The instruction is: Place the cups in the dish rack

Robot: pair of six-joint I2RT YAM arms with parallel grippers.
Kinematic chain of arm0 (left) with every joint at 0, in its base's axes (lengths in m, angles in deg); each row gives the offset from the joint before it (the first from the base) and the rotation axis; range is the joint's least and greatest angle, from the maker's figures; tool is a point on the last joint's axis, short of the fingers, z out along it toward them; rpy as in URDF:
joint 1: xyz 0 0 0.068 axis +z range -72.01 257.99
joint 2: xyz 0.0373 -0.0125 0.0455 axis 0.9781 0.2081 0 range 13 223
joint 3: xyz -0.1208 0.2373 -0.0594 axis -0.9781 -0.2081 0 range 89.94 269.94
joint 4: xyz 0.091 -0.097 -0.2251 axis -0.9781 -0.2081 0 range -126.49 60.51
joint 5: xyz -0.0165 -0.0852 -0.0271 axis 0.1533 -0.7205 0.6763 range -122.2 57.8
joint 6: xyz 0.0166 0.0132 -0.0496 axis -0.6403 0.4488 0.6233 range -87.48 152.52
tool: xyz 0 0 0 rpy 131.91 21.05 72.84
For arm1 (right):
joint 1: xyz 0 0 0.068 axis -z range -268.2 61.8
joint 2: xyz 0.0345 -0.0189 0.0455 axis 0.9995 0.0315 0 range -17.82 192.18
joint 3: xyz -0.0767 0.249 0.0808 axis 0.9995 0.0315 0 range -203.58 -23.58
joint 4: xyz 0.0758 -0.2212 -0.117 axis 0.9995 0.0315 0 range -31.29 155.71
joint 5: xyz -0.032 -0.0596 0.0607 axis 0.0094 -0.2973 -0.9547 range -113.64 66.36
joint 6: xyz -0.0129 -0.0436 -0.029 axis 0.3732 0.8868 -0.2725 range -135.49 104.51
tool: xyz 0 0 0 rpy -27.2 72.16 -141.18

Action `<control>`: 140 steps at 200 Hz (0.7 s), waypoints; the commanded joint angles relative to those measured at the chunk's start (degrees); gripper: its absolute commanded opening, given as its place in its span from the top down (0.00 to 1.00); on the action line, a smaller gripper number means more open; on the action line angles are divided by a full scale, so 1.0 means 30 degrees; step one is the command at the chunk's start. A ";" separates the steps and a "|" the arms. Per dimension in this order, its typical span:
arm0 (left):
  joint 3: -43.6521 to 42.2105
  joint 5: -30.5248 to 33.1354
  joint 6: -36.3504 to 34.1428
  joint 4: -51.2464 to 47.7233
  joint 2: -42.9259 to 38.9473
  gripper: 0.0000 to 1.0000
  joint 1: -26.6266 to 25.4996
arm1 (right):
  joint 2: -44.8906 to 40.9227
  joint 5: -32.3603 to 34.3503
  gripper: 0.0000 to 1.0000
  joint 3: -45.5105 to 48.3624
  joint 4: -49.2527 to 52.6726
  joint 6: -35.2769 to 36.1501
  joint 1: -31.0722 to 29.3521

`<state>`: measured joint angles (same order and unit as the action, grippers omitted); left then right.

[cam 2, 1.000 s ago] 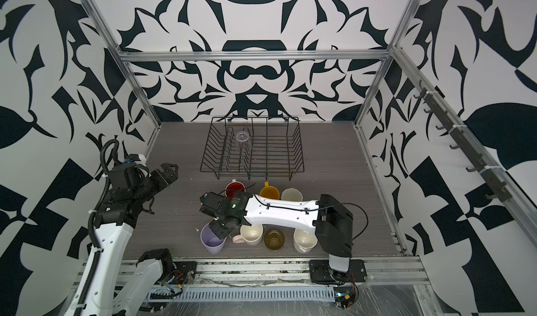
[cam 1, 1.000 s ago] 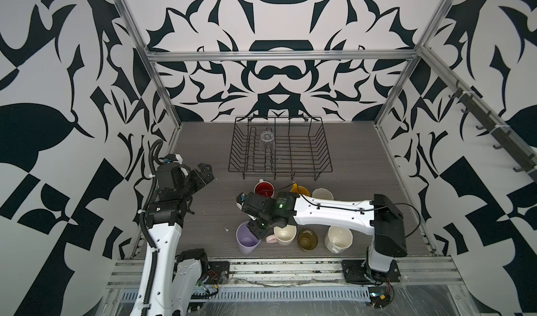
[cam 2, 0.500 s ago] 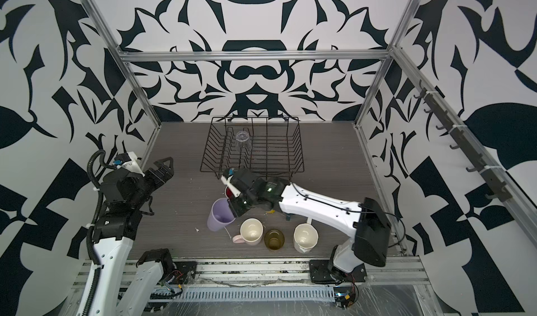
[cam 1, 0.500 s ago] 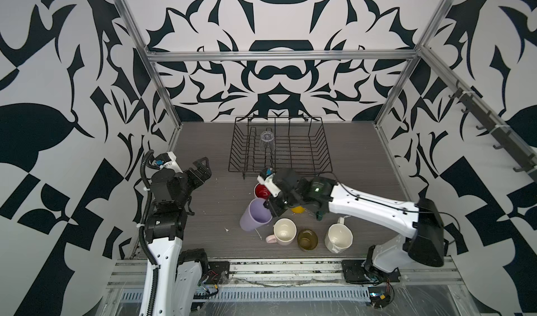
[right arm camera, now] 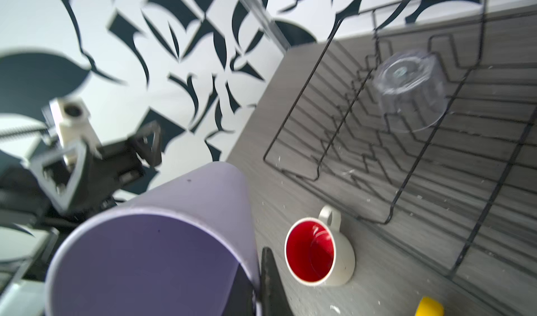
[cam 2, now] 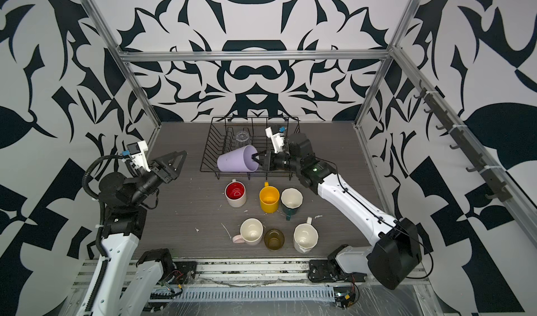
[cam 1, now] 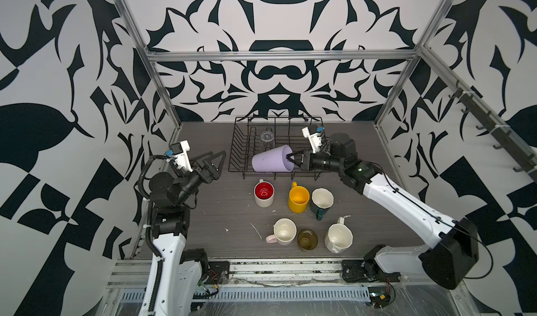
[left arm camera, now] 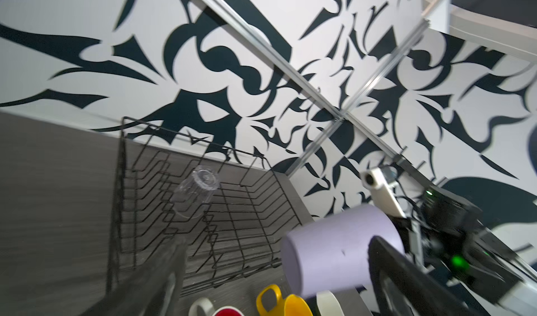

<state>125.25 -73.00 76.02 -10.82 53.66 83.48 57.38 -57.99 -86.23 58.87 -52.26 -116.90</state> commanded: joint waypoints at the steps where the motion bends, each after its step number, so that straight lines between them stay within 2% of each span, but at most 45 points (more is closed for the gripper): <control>1: -0.0077 -0.4330 0.2094 0.5128 0.0956 0.00 0.0010 | -0.0016 -0.3370 1.00 0.0063 -0.4768 -0.2500 0.1103; 37: -0.0375 -0.5886 0.5671 1.0809 0.2923 0.01 0.0013 | 0.1008 -0.5071 1.00 -0.0619 -0.6811 -0.3759 0.1396; 58: -0.0371 -0.6627 0.6661 1.2245 0.3814 0.00 0.0013 | 0.1377 -0.6156 1.00 -0.0730 -0.8405 -0.4444 0.1367; 107: -0.0060 -0.7388 0.9510 1.6304 0.5901 0.00 -0.0272 | 0.2372 -0.7866 1.00 -0.1785 -0.9815 -0.5115 0.0780; 140: -0.0097 -0.7169 1.1201 1.9013 0.7131 0.00 -0.0601 | 0.3202 -0.8018 1.00 -0.2543 -1.0119 -0.5201 0.0003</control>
<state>124.90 -92.95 103.04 34.62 73.40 82.37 66.69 -79.27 -90.10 34.28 -66.71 -115.18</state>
